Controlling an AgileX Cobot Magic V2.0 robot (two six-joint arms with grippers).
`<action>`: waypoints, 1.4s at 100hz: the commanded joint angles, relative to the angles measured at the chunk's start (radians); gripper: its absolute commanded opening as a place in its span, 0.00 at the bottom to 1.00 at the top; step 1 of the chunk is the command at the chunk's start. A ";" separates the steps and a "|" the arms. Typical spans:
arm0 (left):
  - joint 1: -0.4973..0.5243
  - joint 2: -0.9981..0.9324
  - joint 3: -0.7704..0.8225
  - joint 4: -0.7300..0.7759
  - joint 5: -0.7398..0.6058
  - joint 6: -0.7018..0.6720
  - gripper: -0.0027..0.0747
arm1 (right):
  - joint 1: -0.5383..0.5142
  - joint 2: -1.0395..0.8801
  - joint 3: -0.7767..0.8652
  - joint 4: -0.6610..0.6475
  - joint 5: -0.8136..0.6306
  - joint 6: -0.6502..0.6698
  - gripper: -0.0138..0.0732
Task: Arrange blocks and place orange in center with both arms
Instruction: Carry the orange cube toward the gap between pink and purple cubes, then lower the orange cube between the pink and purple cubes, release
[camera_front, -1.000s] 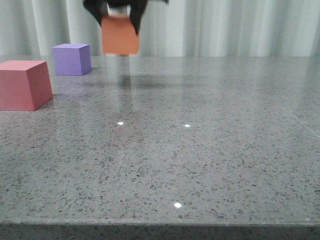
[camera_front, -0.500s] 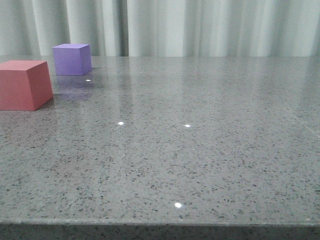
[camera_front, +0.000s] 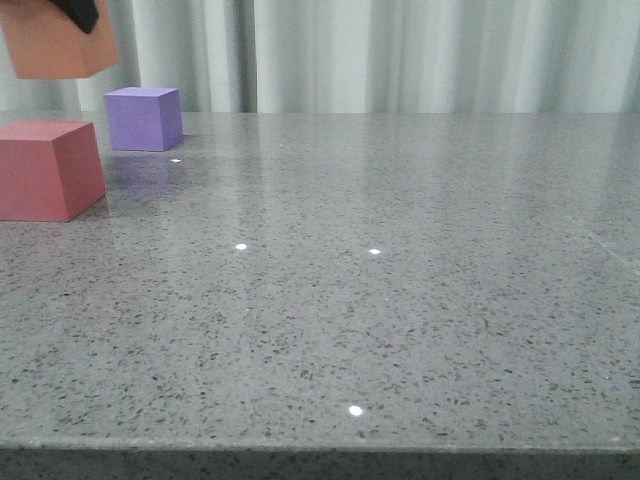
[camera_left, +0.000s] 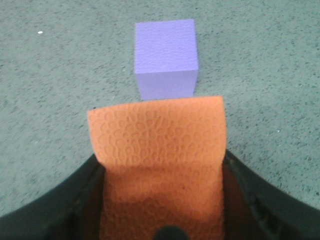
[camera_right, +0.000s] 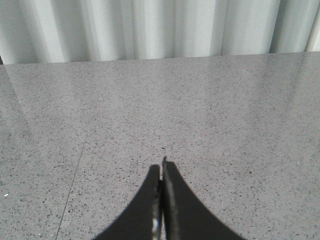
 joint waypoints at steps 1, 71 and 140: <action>0.002 -0.013 -0.023 -0.014 -0.085 0.010 0.14 | -0.006 0.006 -0.025 -0.019 -0.072 -0.002 0.08; 0.002 0.160 -0.023 -0.016 -0.146 0.010 0.14 | -0.006 0.006 -0.025 -0.019 -0.072 -0.002 0.08; 0.002 0.154 -0.023 -0.030 -0.120 0.004 0.88 | -0.006 0.006 -0.025 -0.019 -0.072 -0.002 0.08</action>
